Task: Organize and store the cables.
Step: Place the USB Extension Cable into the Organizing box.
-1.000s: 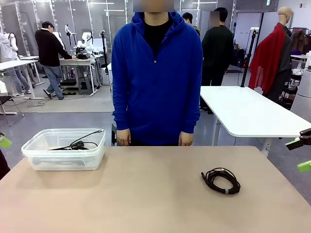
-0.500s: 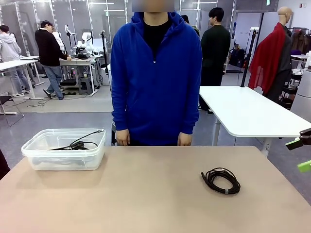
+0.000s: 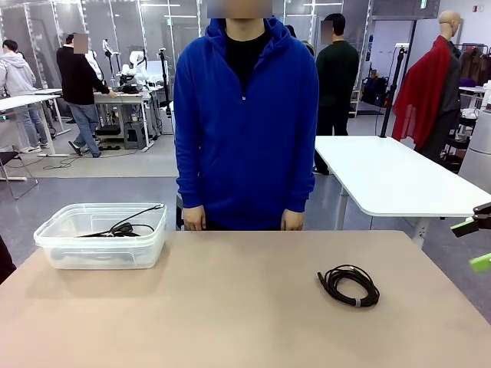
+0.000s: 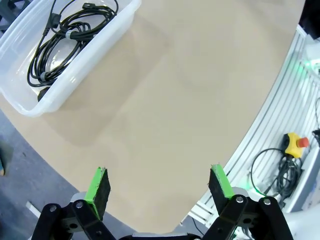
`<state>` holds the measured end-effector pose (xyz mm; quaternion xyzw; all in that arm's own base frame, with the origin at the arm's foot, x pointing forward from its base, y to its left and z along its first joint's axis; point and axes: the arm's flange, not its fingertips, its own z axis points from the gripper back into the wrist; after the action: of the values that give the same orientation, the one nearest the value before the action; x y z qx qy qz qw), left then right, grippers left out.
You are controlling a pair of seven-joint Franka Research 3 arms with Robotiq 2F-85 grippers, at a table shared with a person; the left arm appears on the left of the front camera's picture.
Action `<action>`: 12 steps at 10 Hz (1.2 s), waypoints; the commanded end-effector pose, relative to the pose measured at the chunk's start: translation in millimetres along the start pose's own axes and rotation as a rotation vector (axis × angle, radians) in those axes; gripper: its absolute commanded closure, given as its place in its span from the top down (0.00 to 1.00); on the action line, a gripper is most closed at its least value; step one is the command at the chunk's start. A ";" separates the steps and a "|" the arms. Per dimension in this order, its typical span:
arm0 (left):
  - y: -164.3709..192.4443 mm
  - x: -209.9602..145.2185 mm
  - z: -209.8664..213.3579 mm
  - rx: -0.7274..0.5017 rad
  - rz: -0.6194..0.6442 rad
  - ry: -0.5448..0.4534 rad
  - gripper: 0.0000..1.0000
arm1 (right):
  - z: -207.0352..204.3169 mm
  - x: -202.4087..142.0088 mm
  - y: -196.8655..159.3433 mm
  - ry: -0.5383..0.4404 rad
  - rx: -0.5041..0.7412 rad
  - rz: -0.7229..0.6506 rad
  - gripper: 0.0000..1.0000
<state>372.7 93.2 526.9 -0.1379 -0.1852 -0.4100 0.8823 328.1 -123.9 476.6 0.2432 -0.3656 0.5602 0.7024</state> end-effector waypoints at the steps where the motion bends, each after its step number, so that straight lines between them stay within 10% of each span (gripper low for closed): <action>1: -2.5 -1.5 -0.6 -0.001 -0.020 0.002 1.00 | -0.5 -0.1 1.0 -0.009 -0.002 0.005 1.00; 6: -2.5 -1.5 -0.6 -0.001 -0.020 0.002 1.00 | 0.0 0.0 0.0 0.000 0.000 0.000 1.00; 12: -2.5 -1.5 -0.6 -0.001 -0.020 0.002 1.00 | -111.9 42.8 -41.6 0.309 -0.071 -0.115 1.00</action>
<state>372.4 91.6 527.2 -0.1356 -0.1839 -0.4111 0.8825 394.4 -26.0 444.0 0.1469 -0.2828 0.5418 0.7778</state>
